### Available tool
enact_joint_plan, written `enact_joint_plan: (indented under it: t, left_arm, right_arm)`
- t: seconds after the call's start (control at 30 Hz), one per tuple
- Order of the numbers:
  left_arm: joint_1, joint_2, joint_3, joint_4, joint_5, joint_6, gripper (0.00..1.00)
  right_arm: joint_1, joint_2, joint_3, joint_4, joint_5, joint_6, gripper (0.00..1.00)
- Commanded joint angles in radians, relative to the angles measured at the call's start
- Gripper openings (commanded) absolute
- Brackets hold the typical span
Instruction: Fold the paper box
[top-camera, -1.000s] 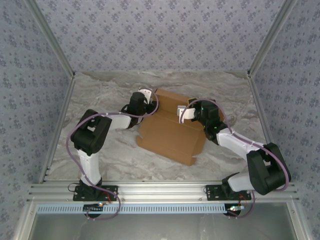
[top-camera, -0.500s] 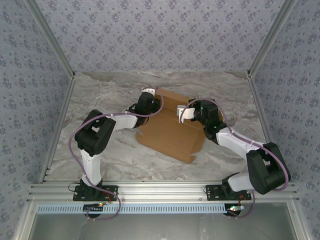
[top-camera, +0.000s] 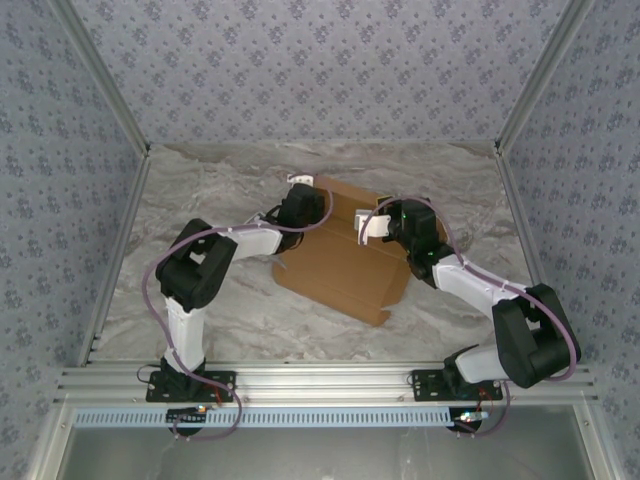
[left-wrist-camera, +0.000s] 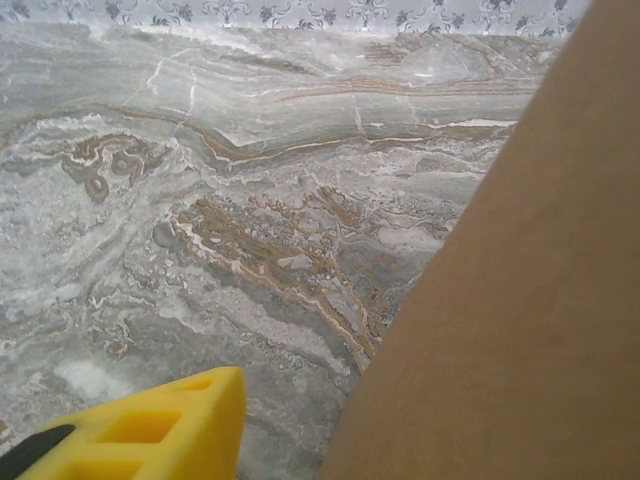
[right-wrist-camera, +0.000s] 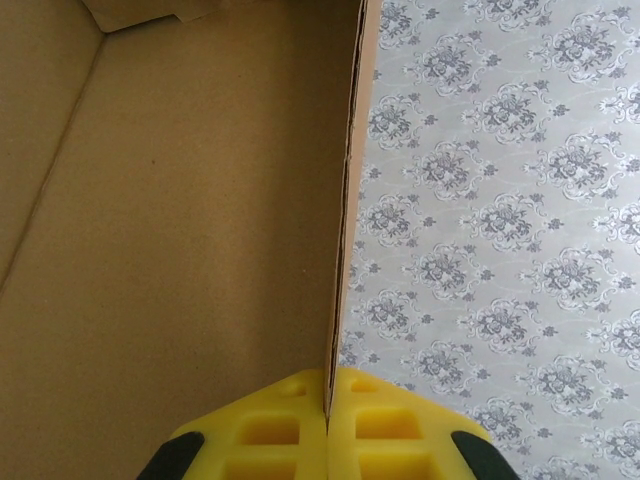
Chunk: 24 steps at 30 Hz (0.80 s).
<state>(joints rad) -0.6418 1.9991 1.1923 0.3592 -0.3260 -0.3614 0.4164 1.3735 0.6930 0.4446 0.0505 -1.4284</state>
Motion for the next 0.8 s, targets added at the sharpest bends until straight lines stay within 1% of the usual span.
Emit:
enact_joint_plan:
  t: [0.0, 0.1, 0.2, 0.3, 0.43, 0.5, 0.6, 0.77]
  left_arm:
    - [0.017, -0.051, -0.061, 0.080, 0.080, 0.060, 0.55]
    - [0.030, -0.102, -0.118, 0.106, 0.181, 0.107, 0.61]
    - [0.043, -0.166, -0.185, 0.120, 0.261, 0.154, 0.65]
    - [0.061, -0.240, -0.266, 0.138, 0.314, 0.198, 0.67]
    - [0.123, -0.321, -0.340, 0.139, 0.393, 0.208, 0.67]
    - [0.148, -0.336, -0.353, 0.136, 0.430, 0.212, 0.67]
    - [0.163, -0.336, -0.346, 0.127, 0.464, 0.235, 0.67]
    - [0.162, -0.274, -0.270, 0.074, 0.501, 0.269, 0.67]
  right_arm:
    - [-0.003, 0.009, 0.017, -0.069, 0.012, -0.006, 0.00]
    - [-0.004, 0.009, 0.019, -0.069, 0.017, -0.003, 0.00]
    - [-0.004, 0.009, 0.022, -0.071, 0.017, 0.000, 0.00]
    - [-0.002, 0.005, 0.023, -0.077, 0.018, 0.002, 0.00]
    - [-0.001, 0.004, 0.026, -0.079, 0.018, 0.002, 0.00]
    - [-0.001, 0.004, 0.028, -0.080, 0.015, 0.002, 0.00]
    - [-0.001, 0.007, 0.029, -0.080, 0.012, 0.002, 0.00]
    - [-0.001, 0.007, 0.030, -0.080, 0.013, 0.002, 0.00]
